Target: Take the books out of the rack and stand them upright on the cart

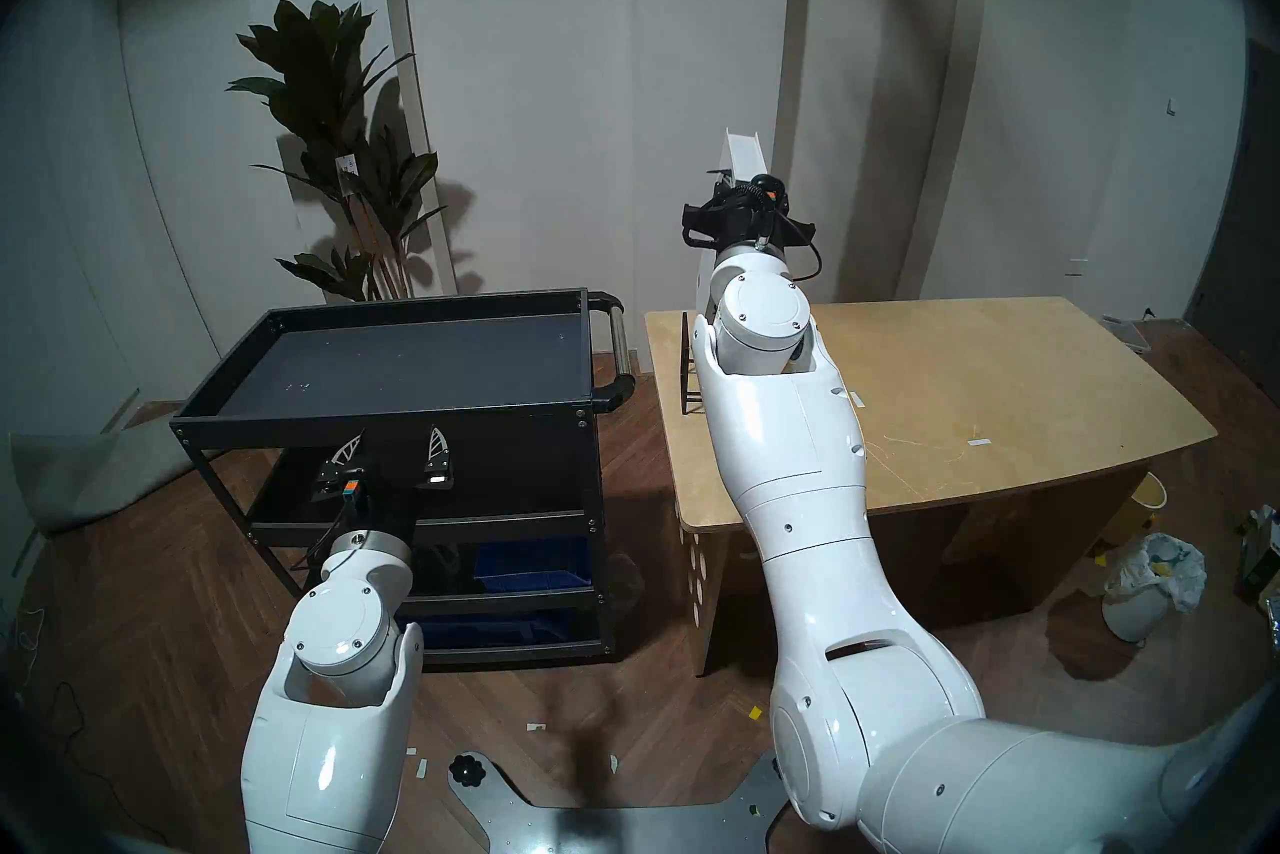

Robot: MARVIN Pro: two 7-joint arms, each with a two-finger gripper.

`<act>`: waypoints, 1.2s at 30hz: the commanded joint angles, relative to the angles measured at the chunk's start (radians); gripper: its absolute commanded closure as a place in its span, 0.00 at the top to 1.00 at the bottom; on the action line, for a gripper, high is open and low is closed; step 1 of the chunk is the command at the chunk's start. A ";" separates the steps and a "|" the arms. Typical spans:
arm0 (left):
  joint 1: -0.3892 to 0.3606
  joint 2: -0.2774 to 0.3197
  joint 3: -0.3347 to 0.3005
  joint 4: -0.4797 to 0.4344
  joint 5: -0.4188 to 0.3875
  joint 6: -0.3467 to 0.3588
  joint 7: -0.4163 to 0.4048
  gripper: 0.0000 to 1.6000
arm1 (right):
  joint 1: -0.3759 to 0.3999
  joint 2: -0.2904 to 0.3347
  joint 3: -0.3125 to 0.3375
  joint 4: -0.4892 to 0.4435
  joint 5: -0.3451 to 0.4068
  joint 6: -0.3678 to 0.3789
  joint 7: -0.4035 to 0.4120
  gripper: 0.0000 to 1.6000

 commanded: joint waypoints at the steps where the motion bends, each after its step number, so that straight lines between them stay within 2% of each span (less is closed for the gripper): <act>1: -0.038 -0.001 0.014 -0.011 0.017 0.008 0.006 1.00 | 0.010 -0.015 0.005 -0.113 0.030 -0.014 0.016 0.00; 4: -0.044 0.010 0.026 -0.007 0.051 -0.003 0.021 1.00 | -0.001 -0.024 0.016 -0.146 0.067 -0.008 0.035 0.00; 12: -0.078 0.087 0.084 0.006 0.231 -0.039 0.052 1.00 | -0.048 -0.038 0.013 -0.250 0.150 -0.002 0.092 0.00; 14: -0.087 0.092 0.095 0.008 0.245 -0.042 0.045 1.00 | -0.060 -0.045 0.010 -0.271 0.176 -0.001 0.107 0.00; 15: -0.094 0.095 0.100 0.009 0.258 -0.043 0.047 1.00 | -0.083 -0.050 0.007 -0.310 0.188 0.017 0.110 0.00; 17: -0.109 0.098 0.108 0.012 0.277 -0.044 0.050 1.00 | -0.089 -0.062 0.003 -0.312 0.220 0.016 0.124 0.00; 20: -0.128 0.095 0.115 0.013 0.273 -0.038 0.038 1.00 | -0.107 -0.077 -0.008 -0.315 0.265 0.003 0.148 0.00; 28: -0.126 0.062 0.111 -0.077 0.084 -0.007 -0.096 1.00 | -0.115 -0.127 -0.031 -0.218 0.339 -0.084 0.168 0.00; 32: -0.133 0.093 0.129 -0.100 0.121 -0.010 -0.103 1.00 | -0.106 -0.152 -0.041 -0.150 0.387 -0.157 0.181 0.00; 35: -0.136 0.096 0.144 -0.101 0.136 -0.006 -0.106 1.00 | -0.093 -0.167 -0.047 -0.114 0.408 -0.189 0.187 0.00; 36: -0.139 0.077 0.153 -0.089 0.131 -0.032 -0.088 1.00 | -0.077 -0.181 -0.054 -0.083 0.402 -0.210 0.183 0.00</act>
